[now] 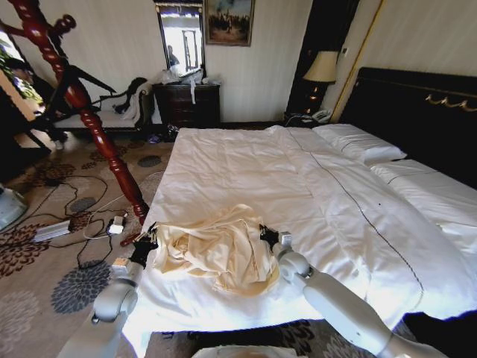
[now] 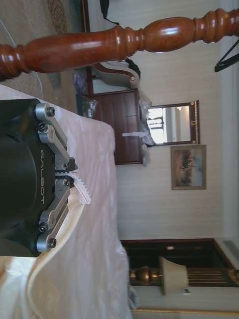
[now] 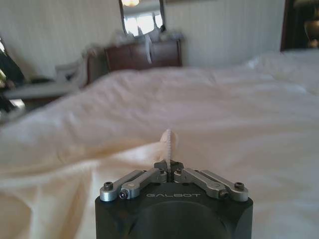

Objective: Pick up the clothes from the bed and hang them on the clothes hanger.

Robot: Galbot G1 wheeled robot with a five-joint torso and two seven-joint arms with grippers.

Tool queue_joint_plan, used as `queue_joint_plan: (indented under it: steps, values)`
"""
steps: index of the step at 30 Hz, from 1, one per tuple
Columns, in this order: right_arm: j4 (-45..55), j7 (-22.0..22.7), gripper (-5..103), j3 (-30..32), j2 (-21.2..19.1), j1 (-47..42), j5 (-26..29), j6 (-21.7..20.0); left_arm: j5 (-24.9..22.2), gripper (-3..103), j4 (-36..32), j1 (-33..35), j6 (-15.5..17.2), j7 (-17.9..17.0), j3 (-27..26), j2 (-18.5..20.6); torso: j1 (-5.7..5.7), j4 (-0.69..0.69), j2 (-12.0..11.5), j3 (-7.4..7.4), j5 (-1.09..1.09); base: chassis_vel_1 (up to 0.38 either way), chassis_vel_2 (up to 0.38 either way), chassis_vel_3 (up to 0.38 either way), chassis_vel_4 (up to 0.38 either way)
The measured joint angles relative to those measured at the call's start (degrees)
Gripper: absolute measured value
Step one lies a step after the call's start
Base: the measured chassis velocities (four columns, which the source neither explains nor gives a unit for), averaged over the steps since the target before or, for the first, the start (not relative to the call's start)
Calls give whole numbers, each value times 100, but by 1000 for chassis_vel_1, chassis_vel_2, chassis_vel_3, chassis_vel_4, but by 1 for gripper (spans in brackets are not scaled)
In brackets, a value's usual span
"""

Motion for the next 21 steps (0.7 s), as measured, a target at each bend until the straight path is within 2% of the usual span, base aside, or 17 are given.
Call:
queue_joint_plan:
  steps: [1, 2, 5, 6, 7, 11, 12, 17, 18, 21]
  values:
    - [77, -195, 1, 96, -48, -57, 0, 273, -89, 2, -50, -27, -6, 1, -11, 21, 0, 0, 0, 0, 0, 0, 0, 0, 0]
    - [77, -195, 1, 96, -48, -57, 0, 273, -89, 2, -50, -27, -6, 1, -11, 21, 0, 0, 0, 0, 0, 0, 0, 0, 0]
    - [499, -811, 1, 510, -261, -206, 99, 967, -569, 2, -360, -188, -6, 26, -121, 229, 0, 1, 0, 0, 0, 0, 0, 0, 0]
    - [673, -976, 1, 679, -359, -219, 221, 1105, -765, 2, -483, -271, 37, 26, -184, 338, 0, 0, 0, 0, 0, 0, 0, 0, 0]
    - [673, -976, 1, 679, -359, -219, 221, 1105, -765, 2, -483, -271, 37, 26, -184, 338, 0, 0, 0, 0, 0, 0, 0, 0, 0]
    - [1407, -1394, 1, 1375, -903, 102, 1069, 1382, -2046, 2, -1089, -830, 445, -83, -659, 1291, 0, -1, 0, 0, 1, 0, 0, 0, 0]
    - [1407, -1394, 1, 1375, -903, 102, 1069, 1382, -2046, 2, -1089, -830, 445, -83, -659, 1291, 0, -1, 0, 0, 1, 0, 0, 0, 0]
    - [2076, -1425, 1, 2283, -1761, 931, 1942, 1318, -3445, 2, -1442, -1547, 696, -248, -1460, 2729, 2, -1, 0, 0, 2, 0, 0, 0, 0]
    - [2076, -1425, 1, 2283, -1761, 931, 1942, 1318, -3445, 2, -1442, -1547, 696, -248, -1460, 2729, 2, -1, 0, 0, 2, 0, 0, 0, 0]
    - [2457, -1358, 1, 2631, -2144, 1255, 2395, 1326, -4072, 2, -1545, -1719, 747, -333, -1978, 3253, 2, -1, 0, 1, -1, 0, 0, 0, 0]
